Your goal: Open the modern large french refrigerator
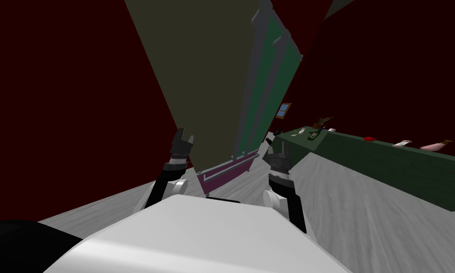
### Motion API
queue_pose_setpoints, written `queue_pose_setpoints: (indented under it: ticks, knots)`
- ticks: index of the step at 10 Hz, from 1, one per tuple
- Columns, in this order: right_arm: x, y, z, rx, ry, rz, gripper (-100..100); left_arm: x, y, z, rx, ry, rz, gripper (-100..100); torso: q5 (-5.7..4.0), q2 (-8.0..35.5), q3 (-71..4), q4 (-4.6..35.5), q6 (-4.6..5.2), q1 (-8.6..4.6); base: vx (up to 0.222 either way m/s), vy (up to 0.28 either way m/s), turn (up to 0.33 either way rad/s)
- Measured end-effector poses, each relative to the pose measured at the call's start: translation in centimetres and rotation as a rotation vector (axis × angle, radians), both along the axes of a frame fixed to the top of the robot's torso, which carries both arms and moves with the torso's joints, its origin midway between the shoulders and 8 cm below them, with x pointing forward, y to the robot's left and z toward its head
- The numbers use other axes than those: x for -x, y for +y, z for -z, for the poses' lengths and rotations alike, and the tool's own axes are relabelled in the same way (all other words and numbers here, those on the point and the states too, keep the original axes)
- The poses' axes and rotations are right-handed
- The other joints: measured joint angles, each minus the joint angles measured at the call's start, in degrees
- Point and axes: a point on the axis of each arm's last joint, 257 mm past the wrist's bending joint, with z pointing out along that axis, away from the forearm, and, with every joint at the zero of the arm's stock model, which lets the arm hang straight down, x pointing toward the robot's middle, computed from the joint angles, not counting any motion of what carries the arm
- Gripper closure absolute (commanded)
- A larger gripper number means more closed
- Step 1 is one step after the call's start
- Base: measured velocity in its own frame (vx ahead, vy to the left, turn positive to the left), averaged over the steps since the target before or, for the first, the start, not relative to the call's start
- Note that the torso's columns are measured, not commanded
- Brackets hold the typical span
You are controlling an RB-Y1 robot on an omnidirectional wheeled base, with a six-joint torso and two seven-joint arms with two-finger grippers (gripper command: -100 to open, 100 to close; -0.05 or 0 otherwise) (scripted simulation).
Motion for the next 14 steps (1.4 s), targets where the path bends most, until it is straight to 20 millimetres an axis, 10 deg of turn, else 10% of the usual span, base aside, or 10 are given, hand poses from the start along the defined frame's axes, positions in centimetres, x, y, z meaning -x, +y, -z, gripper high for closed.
queue_pose_setpoints:
  ticks: [9, 10, 14]
  knots:
    - [0.0, 0.0, 0.0, 0.000, 0.000, 0.000, 0, 0.0, 0.0, 0.0, 0.000, 0.000, 0.000, 0, 0.00, 35.4, -70.7, 35.4, 0.00, 0.00, 0.000, 0.000, 0.000]
    - [0.0, 0.0, 0.0, 0.000, 0.000, 0.000, 0, 0.0, 0.0, 0.0, 0.000, 0.000, 0.000, -100, 0.00, 39.6, -79.2, 39.6, 0.00, 0.00, 0.013, -0.020, -0.036]
    - [0.0, 0.0, 0.0, 0.000, 0.000, 0.000, 0, -0.9, -0.5, 2.0, -0.033, 0.029, 0.051, -100, -0.01, 42.3, -84.6, 42.3, 0.00, -0.03, 0.017, -0.051, -0.047]
